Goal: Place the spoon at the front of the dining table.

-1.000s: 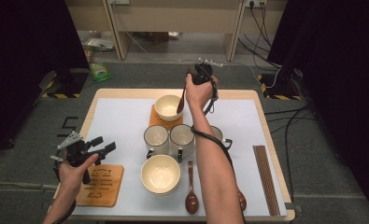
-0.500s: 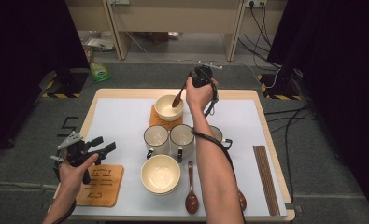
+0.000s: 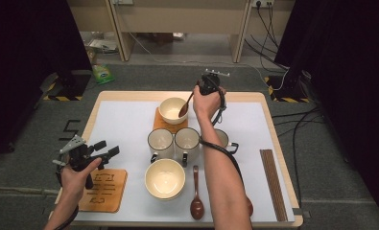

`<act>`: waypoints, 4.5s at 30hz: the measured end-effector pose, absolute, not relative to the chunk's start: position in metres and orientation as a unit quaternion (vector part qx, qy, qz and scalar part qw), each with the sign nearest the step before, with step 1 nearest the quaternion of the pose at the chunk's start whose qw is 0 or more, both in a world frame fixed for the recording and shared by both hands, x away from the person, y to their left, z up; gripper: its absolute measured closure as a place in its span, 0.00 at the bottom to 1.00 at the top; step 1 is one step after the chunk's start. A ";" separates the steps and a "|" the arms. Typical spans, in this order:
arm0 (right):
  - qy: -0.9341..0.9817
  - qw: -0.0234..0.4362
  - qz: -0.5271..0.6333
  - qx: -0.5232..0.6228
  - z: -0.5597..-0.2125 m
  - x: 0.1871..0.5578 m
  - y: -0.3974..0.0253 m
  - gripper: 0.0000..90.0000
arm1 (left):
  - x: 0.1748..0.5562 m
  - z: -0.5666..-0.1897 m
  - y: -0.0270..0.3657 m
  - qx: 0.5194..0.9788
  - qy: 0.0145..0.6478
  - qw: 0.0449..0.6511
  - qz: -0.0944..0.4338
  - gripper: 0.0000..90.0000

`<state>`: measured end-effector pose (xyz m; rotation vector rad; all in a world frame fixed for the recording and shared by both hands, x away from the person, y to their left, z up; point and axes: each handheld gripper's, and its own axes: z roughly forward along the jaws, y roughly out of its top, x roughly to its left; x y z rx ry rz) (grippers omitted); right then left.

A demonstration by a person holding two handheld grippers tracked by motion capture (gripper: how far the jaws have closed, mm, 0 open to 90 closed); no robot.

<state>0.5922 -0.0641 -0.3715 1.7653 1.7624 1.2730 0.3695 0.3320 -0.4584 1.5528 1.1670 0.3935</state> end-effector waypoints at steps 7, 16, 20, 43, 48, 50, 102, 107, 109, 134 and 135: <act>0.619 0.158 0.437 0.633 -0.371 0.588 -0.070 0.93 | 0.370 -0.459 0.331 0.655 0.493 0.548 0.165 0.25; 0.621 0.149 0.426 0.641 -0.374 0.583 -0.073 0.93 | 0.370 -0.459 0.331 0.655 0.493 0.548 0.165 0.25; 0.623 0.145 0.420 0.644 -0.372 0.581 -0.073 0.93 | 0.370 -0.458 0.331 0.655 0.493 0.548 0.166 0.25; 0.647 0.116 0.388 0.646 -0.386 0.579 -0.075 0.89 | 0.371 -0.460 0.329 0.656 0.494 0.547 0.163 0.25; 0.649 0.111 0.382 0.649 -0.389 0.577 -0.075 0.88 | 0.371 -0.461 0.328 0.657 0.493 0.547 0.162 0.25; 0.650 0.110 0.380 0.649 -0.389 0.576 -0.076 0.87 | 0.371 -0.461 0.328 0.657 0.493 0.547 0.162 0.25; 0.683 0.063 0.353 0.637 -0.378 0.554 -0.083 0.67 | 0.371 -0.463 0.326 0.658 0.495 0.543 0.165 0.26; 0.685 0.062 0.351 0.635 -0.375 0.552 -0.085 0.67 | 0.371 -0.463 0.326 0.659 0.494 0.543 0.165 0.26; 0.687 0.063 0.350 0.634 -0.374 0.551 -0.085 0.67 | 0.371 -0.462 0.326 0.659 0.494 0.543 0.165 0.26; 0.700 0.074 0.346 0.620 -0.363 0.538 -0.096 0.65 | 0.371 -0.462 0.325 0.660 0.492 0.542 0.168 0.26; 0.700 0.075 0.345 0.621 -0.363 0.538 -0.097 0.64 | 0.371 -0.462 0.325 0.660 0.492 0.542 0.168 0.26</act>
